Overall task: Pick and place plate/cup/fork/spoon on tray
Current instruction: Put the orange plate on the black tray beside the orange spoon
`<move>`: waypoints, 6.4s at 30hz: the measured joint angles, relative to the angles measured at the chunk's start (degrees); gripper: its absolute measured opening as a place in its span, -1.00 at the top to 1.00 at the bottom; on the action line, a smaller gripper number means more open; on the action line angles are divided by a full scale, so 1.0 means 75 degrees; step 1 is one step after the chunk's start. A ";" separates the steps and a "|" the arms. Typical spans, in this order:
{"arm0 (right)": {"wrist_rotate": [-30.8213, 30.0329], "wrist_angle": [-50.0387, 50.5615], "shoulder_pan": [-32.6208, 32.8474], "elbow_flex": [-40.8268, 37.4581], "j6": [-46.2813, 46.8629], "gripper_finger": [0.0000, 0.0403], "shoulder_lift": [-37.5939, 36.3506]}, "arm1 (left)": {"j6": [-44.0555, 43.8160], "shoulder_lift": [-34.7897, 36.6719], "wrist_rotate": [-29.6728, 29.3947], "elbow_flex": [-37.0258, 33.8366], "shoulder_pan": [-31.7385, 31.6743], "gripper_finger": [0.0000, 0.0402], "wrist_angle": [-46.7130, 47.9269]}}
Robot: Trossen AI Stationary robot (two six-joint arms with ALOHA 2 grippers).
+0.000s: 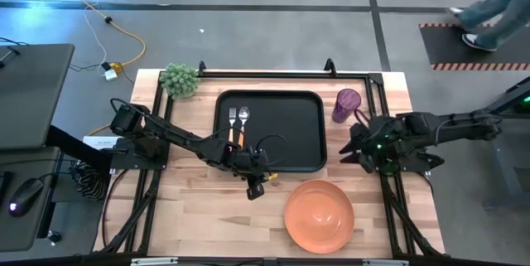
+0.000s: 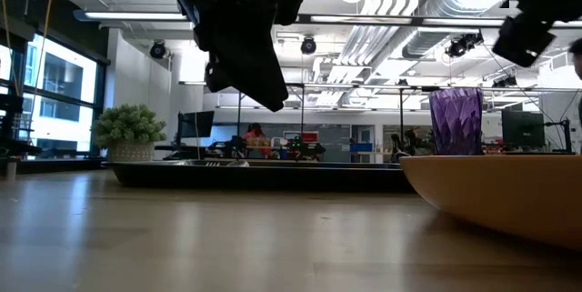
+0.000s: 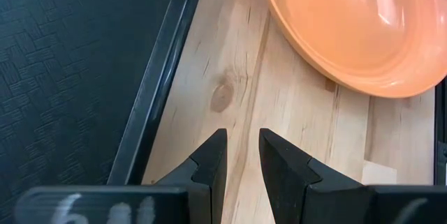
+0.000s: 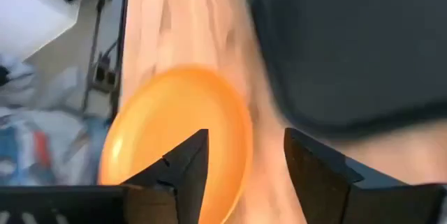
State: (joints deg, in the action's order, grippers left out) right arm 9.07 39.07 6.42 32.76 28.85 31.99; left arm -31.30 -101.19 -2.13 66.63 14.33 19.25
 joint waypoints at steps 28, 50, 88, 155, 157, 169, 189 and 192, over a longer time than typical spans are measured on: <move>-0.0727 0.0031 0.2640 0.0022 0.3577 0.20 0.3610 | 0.0001 0.0000 -0.0032 0.0000 -0.0006 0.62 0.0012; -0.0526 -0.1376 0.2667 0.0014 0.3513 0.20 0.5590 | 0.0001 0.0000 -0.0029 0.0000 -0.0006 0.62 0.0020; -0.0302 -0.0384 0.2565 0.1620 0.2522 0.99 0.6196 | -0.0204 0.0119 -0.0020 -0.0008 0.0020 0.62 0.0634; 0.0806 0.1215 -0.5488 0.6195 -0.2854 1.00 0.9607 | 0.0006 0.1026 -0.1230 -0.0003 0.0702 0.62 0.1857; 0.0806 0.1180 -0.5449 0.6190 -0.2847 1.00 0.9723 | 0.0004 0.1026 -0.1229 -0.0003 0.0702 0.62 0.1858; 0.1030 0.0746 -0.5077 0.6172 -0.2826 1.00 1.0210 | 0.0004 0.1023 -0.1227 -0.0003 0.0702 0.62 0.1853; 0.0421 0.0615 -0.4876 0.6163 -0.2656 1.00 1.0451 | 0.0001 0.1023 -0.1227 -0.0003 0.0705 0.62 0.1858; 0.0412 0.0621 -0.4887 0.6163 -0.2652 1.00 1.0451 | 0.0001 0.1023 -0.1227 -0.0003 0.0705 0.62 0.1859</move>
State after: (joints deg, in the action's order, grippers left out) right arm 12.16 43.72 -30.24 78.98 8.95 110.37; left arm -31.29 -93.51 -11.33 66.61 19.62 33.19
